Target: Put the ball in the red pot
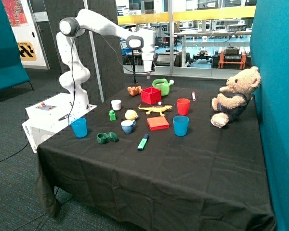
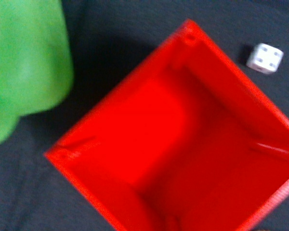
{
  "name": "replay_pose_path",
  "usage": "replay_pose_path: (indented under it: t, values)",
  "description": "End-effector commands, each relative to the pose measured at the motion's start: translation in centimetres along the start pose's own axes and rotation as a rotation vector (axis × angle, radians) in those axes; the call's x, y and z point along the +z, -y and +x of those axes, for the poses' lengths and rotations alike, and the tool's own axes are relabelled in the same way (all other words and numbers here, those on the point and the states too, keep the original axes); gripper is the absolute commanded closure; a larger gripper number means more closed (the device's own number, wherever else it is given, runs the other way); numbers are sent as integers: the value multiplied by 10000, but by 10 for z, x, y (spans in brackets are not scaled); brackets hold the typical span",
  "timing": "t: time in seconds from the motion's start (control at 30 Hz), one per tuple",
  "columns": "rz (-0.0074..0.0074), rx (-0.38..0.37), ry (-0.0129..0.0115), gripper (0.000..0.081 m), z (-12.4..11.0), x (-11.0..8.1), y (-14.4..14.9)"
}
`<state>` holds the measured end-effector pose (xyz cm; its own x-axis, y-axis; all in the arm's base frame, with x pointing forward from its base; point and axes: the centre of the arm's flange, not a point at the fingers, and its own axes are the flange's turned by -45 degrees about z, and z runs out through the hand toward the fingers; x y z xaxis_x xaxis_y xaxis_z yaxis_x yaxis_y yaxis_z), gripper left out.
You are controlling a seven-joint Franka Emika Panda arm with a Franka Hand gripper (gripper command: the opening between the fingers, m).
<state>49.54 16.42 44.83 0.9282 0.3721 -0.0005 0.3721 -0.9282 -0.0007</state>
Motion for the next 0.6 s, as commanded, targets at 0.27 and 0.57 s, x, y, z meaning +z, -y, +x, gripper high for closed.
replay_pose_path:
  t: [0.27,0.57]
  values:
    - [-7,1890,-6,0,-48,10,-82]
    - [-6,3814,-7,0,-74,16,-137]
